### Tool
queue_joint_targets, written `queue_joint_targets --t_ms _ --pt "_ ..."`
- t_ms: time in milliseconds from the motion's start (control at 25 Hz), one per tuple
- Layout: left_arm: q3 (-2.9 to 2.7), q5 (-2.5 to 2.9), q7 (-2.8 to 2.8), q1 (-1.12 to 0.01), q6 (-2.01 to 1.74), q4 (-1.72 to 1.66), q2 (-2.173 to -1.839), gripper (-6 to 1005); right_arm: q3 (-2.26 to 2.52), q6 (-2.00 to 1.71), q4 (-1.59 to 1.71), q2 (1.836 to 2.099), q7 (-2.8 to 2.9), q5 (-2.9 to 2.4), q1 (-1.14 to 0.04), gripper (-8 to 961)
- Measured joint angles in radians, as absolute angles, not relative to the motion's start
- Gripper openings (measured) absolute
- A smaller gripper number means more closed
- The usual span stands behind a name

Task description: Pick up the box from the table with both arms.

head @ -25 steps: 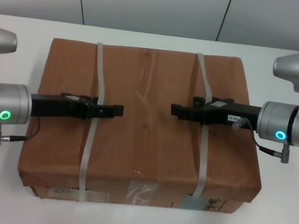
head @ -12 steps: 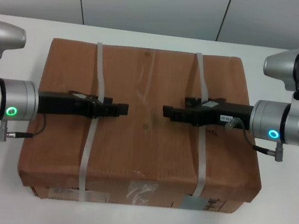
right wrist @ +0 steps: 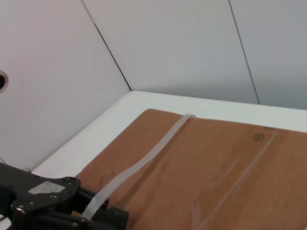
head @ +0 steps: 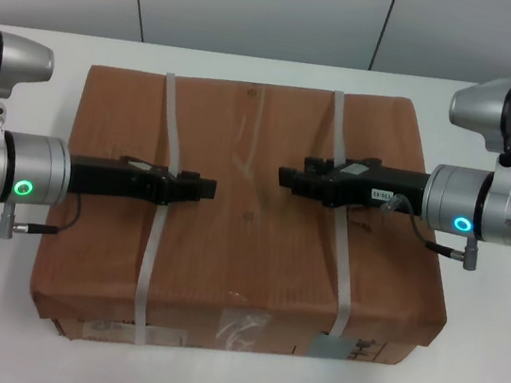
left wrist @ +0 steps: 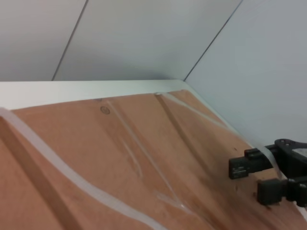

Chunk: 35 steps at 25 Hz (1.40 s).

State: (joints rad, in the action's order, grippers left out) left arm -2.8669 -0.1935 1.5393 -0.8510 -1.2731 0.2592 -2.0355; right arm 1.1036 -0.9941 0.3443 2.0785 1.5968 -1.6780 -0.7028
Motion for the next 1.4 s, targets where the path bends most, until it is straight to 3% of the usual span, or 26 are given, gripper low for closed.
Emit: queue_joint_targets --t_ms 80,160,280,520,640,1400 --pt "-2.866 -0.2 1.531 -0.851 -1.273 0.259 -2.036 502 1.11 -0.994 0.341 2.078 1.577 -1.658 -0.701 766" --pt "-2.866 -0.207 1.525 -0.851 -1.273 0.259 -2.037 451 1.115 -0.995 0.337 2.077 1.562 -1.65 -0.698 525" --pt "-2.866 -0.211 1.519 -0.851 -1.273 0.259 -2.037 221 1.119 -0.995 0.332 2.078 1.535 -1.647 -0.696 418" --pt "-2.865 -0.212 1.506 -0.849 -1.274 0.259 -2.037 90 1.121 -0.995 0.331 2.078 1.517 -1.636 -0.694 194" --pt "-2.865 -0.212 1.501 -0.846 -1.274 0.259 -2.037 90 1.124 -0.995 0.33 2.078 1.499 -1.615 -0.691 78" --pt "-2.865 -0.246 1.43 -0.832 -1.336 0.27 -2.037 87 1.123 -1.085 0.337 2.074 1.346 -1.473 -0.633 10"
